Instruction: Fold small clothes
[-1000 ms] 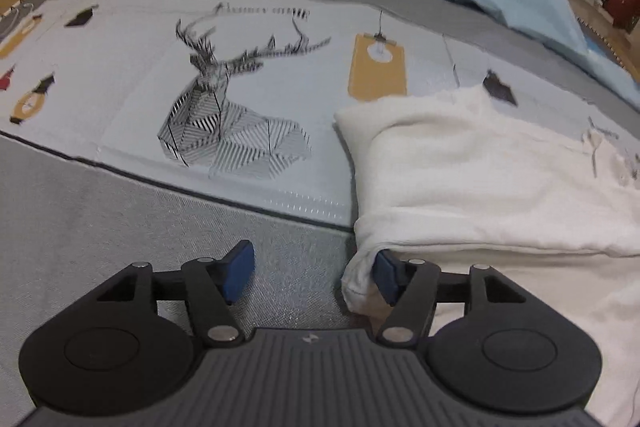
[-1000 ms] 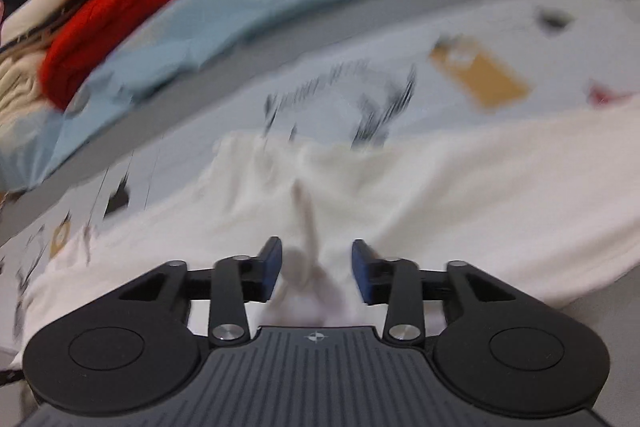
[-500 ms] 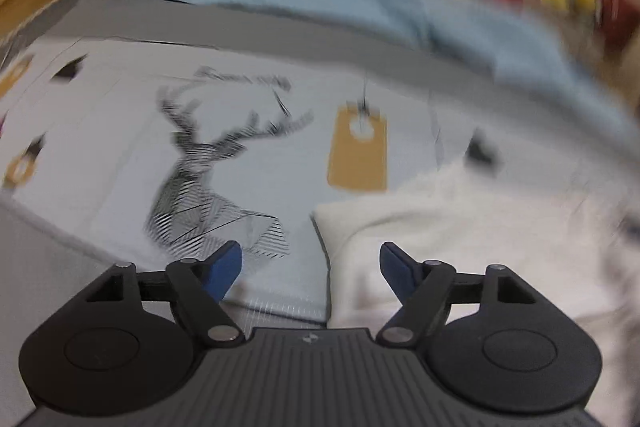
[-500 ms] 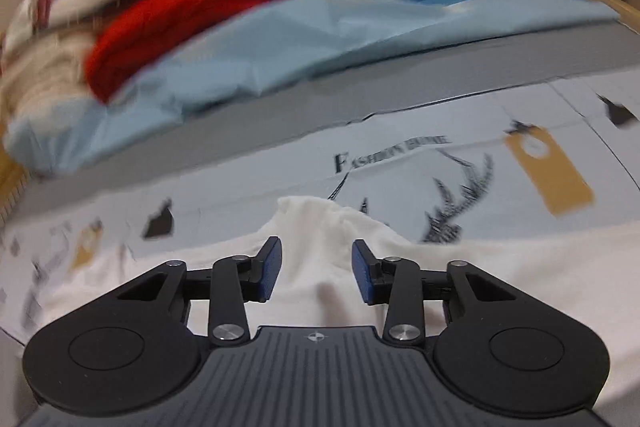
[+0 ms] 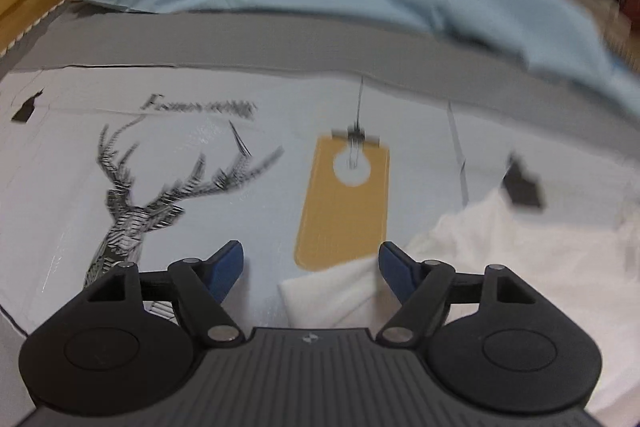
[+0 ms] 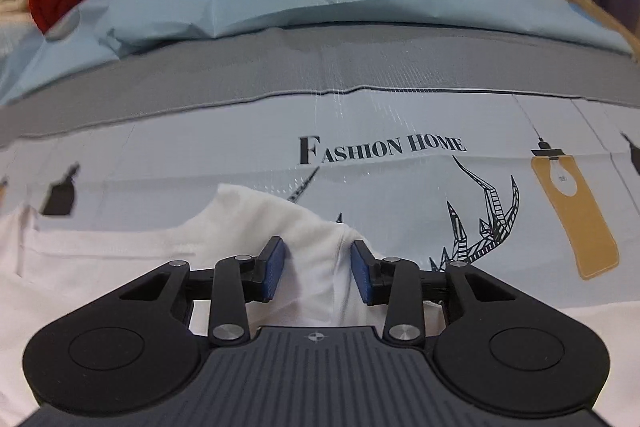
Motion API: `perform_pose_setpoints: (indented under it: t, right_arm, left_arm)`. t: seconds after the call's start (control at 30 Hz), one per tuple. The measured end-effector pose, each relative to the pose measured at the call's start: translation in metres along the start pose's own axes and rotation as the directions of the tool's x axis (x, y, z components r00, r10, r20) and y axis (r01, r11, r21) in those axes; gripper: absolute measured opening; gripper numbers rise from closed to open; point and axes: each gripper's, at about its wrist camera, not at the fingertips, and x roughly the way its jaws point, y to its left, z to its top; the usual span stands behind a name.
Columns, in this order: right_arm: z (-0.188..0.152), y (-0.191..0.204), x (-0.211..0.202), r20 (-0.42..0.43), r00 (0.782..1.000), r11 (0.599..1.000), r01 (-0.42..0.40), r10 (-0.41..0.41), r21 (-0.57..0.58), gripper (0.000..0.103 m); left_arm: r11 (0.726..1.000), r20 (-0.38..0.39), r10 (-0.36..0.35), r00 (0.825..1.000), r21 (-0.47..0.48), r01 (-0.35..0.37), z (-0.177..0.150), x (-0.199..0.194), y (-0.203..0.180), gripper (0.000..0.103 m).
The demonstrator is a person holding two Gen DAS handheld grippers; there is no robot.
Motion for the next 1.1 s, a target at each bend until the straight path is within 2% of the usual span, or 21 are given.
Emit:
perform_pose_setpoints:
  t: [0.1,0.17,0.23,0.27,0.37,0.4,0.43,0.53,0.6,0.67,0.7,0.73,0.8,0.93,1.03,1.1]
  right_arm:
    - [0.007,0.002,-0.021,0.059,0.994,0.995,-0.096,0.095,0.014,0.046]
    - [0.009,0.012,-0.035,0.091,0.978,0.982,-0.185,0.189,-0.048,0.046]
    - [0.005,0.021,-0.041,0.086,0.977,0.977,-0.185,0.194,-0.104,0.047]
    - [0.002,0.024,-0.042,0.084,0.981,0.979,-0.167,0.177,-0.120,0.047]
    - [-0.014,0.023,-0.045,0.058,0.989,0.983,-0.124,0.133,-0.132,0.047]
    - [-0.020,0.021,-0.047,0.052,0.990,0.984,-0.124,0.132,-0.131,0.047]
    - [-0.025,0.018,-0.050,0.051,0.990,0.984,-0.122,0.130,-0.128,0.047]
    - [-0.034,0.008,-0.055,0.059,0.991,0.988,-0.115,0.122,-0.106,0.047]
    - [-0.040,0.006,-0.060,0.071,0.989,0.988,-0.125,0.131,-0.086,0.046]
    - [-0.050,0.016,-0.073,0.099,0.969,0.969,-0.216,0.228,-0.121,0.046]
    - [-0.055,0.025,-0.078,0.096,0.952,0.950,-0.273,0.289,-0.150,0.046]
    - [-0.063,0.041,-0.084,0.086,0.924,0.915,-0.350,0.372,-0.200,0.046]
    - [-0.079,0.078,-0.094,0.079,0.871,0.840,-0.440,0.486,-0.319,0.046]
    - [-0.113,0.174,-0.102,0.018,0.762,0.639,-0.530,0.648,-0.558,0.046]
    - [-0.134,0.236,-0.098,-0.007,0.738,0.538,-0.497,0.674,-0.681,0.046]
    - [-0.142,0.269,-0.093,0.012,0.737,0.489,-0.436,0.676,-0.756,0.046]
  left_arm:
    - [0.995,-0.004,-0.091,0.996,-0.050,0.090,-0.006,-0.022,0.024,0.081]
    - [0.991,-0.067,-0.115,0.991,-0.080,0.109,-0.009,-0.016,0.035,0.081]
    - [0.980,-0.148,-0.160,0.976,-0.140,0.140,-0.009,0.001,0.042,0.077]
    - [0.973,-0.162,-0.187,0.969,-0.166,0.160,-0.010,0.009,0.044,0.073]
    - [0.942,-0.121,-0.253,0.960,-0.256,0.216,-0.008,0.026,0.042,0.027]
    - [0.927,-0.115,-0.295,0.949,-0.277,0.254,-0.008,0.030,0.040,0.006]
    - [0.919,-0.107,-0.310,0.945,-0.289,0.269,-0.007,0.032,0.036,0.006]
    - [0.957,-0.068,-0.243,0.968,-0.178,0.228,0.002,0.031,0.018,0.005]
    - [0.962,-0.041,-0.229,0.973,-0.162,0.219,0.010,0.032,0.015,0.005]
    - [0.963,-0.060,-0.227,0.972,-0.161,0.215,0.016,0.037,0.013,0.005]
    - [0.968,-0.071,-0.218,0.973,-0.146,0.206,0.017,0.040,0.012,0.005]
    - [0.971,-0.082,-0.212,0.974,-0.130,0.200,0.017,0.042,0.011,0.005]
    - [0.974,-0.096,-0.209,0.973,-0.112,0.198,0.017,0.043,0.012,0.005]
    - [0.978,-0.142,-0.205,0.968,-0.068,0.197,0.020,0.043,0.011,0.005]
    - [0.985,-0.164,-0.160,0.974,0.034,0.167,0.022,0.042,0.002,0.005]
    - [0.983,-0.163,-0.141,0.977,0.091,0.157,0.024,0.041,-0.005,0.006]
